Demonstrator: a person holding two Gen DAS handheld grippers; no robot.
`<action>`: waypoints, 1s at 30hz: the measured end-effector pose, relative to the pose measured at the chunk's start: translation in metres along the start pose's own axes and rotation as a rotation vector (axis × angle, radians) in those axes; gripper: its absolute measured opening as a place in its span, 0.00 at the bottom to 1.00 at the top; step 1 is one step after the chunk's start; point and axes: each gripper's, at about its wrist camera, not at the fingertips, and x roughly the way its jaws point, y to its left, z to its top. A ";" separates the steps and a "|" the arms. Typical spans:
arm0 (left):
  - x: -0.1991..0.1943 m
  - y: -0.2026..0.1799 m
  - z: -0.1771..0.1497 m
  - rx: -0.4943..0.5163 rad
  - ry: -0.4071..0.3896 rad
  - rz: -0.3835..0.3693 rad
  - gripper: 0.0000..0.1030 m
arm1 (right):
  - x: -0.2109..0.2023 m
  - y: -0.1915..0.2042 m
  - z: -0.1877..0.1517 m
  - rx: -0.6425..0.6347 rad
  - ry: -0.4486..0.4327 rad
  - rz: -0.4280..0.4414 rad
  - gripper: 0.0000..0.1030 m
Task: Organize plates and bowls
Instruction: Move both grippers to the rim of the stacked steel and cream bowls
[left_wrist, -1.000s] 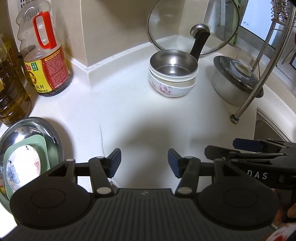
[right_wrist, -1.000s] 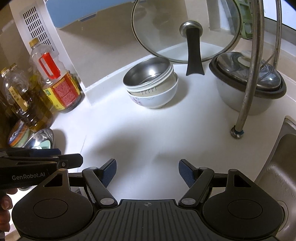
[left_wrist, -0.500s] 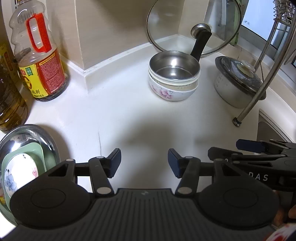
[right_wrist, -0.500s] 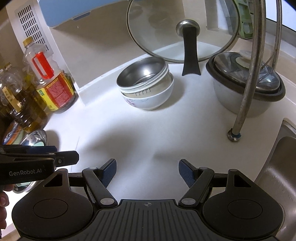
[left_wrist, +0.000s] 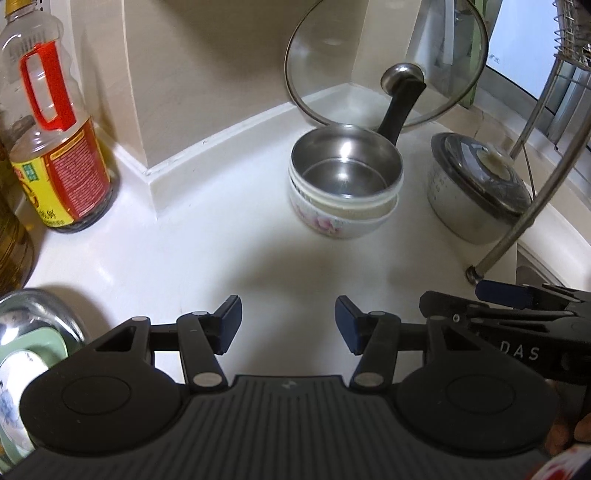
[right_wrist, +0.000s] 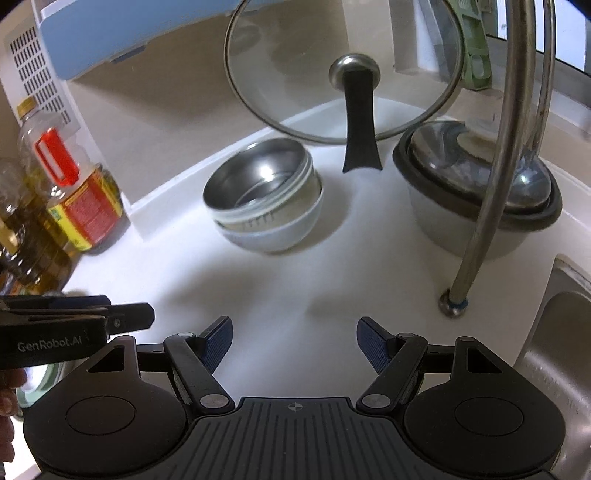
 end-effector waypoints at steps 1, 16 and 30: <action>0.001 0.001 0.003 -0.001 -0.003 -0.001 0.52 | 0.001 0.000 0.003 0.002 -0.007 -0.004 0.72; 0.032 0.001 0.068 0.026 -0.102 -0.016 0.55 | 0.030 -0.005 0.065 0.030 -0.162 -0.011 0.55; 0.092 -0.006 0.103 0.073 -0.049 -0.016 0.54 | 0.088 -0.017 0.107 0.054 -0.086 -0.018 0.40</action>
